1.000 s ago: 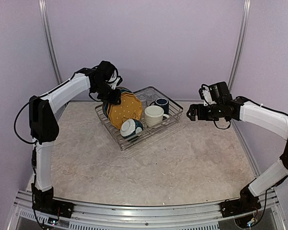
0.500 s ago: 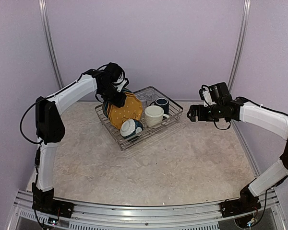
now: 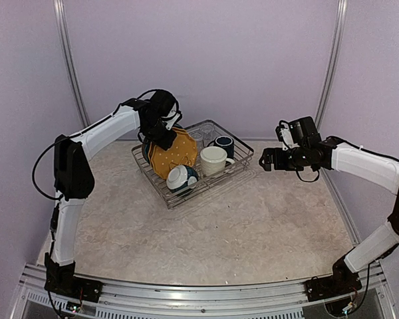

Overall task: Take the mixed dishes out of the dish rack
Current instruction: Grab the plate from the dish rack.

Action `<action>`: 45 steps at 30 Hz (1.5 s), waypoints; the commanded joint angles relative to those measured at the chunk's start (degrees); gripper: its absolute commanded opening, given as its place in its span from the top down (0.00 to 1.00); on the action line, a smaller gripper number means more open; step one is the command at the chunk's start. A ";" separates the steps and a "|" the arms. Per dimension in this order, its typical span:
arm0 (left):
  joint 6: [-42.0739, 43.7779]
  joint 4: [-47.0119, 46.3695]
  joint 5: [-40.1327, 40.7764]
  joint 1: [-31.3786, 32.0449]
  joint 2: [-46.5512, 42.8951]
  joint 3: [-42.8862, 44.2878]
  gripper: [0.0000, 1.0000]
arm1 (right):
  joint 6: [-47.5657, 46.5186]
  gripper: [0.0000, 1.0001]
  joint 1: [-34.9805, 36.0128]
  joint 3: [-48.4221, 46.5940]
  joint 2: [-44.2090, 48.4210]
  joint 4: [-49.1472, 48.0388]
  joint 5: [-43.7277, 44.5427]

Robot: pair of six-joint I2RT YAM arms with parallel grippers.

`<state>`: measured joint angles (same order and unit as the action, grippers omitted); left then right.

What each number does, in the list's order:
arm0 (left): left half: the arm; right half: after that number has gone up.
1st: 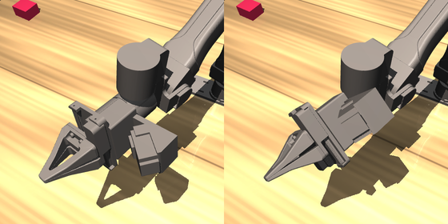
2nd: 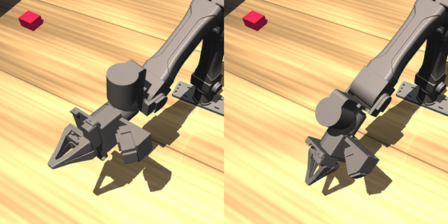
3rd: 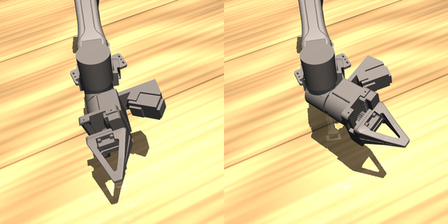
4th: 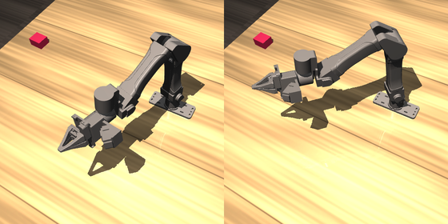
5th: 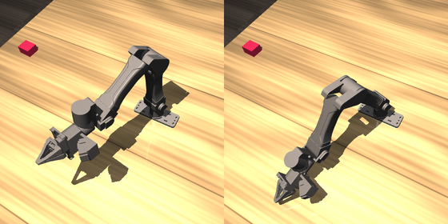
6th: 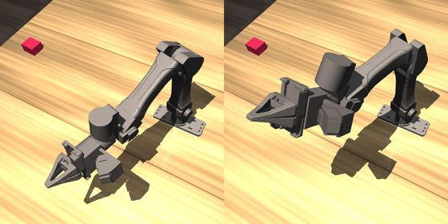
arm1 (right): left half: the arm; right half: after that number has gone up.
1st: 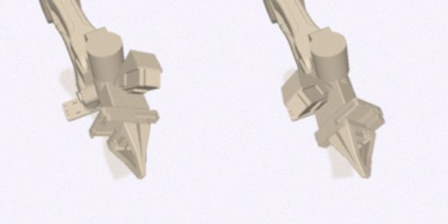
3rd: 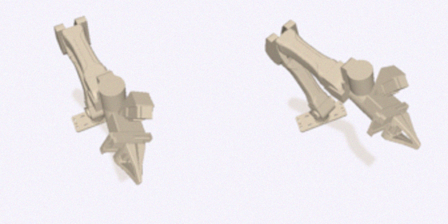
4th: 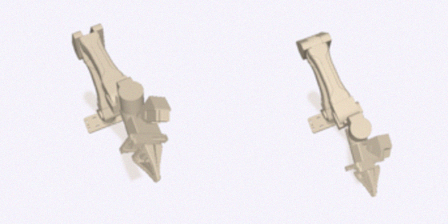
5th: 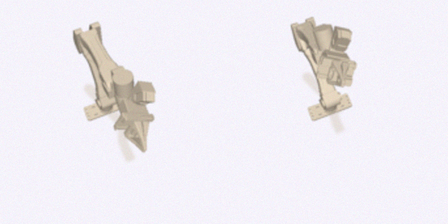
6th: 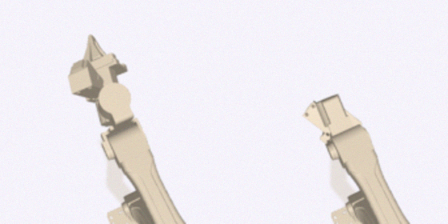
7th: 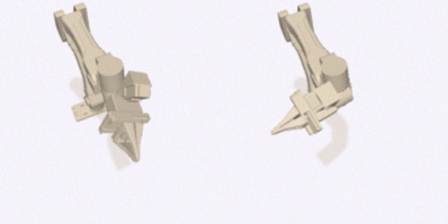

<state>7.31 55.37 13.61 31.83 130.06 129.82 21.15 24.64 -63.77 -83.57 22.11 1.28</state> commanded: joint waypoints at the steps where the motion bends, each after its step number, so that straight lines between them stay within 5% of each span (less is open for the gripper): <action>1: -0.79 -3.17 0.49 1.83 2.00 -0.05 0.59 | 0.71 0.00 0.57 1.44 1.29 -1.16 0.17; 9: -3.55 -1.71 -0.36 3.85 0.46 -2.15 0.63 | 0.95 0.00 0.58 1.98 1.26 -1.59 -0.16; 18: -3.79 -1.64 -4.25 3.44 1.28 -0.71 0.38 | 1.20 0.00 0.56 2.24 0.87 -2.04 -0.38; 24: -7.77 1.14 -5.95 4.35 1.54 0.78 0.54 | 1.44 0.00 0.51 3.24 1.39 -2.33 -0.15; 36: -7.49 0.15 -0.03 4.77 0.73 -2.01 0.48 | 1.44 0.00 0.56 2.90 0.66 -2.75 -0.56; 45: -3.13 -4.87 3.93 4.73 1.04 -3.16 0.68 | 1.78 0.00 0.57 3.48 1.53 -2.47 -0.40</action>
<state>2.42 54.06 16.56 36.23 129.88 127.31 22.24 24.64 -60.99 -83.55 19.81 1.04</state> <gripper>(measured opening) 0.368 0.997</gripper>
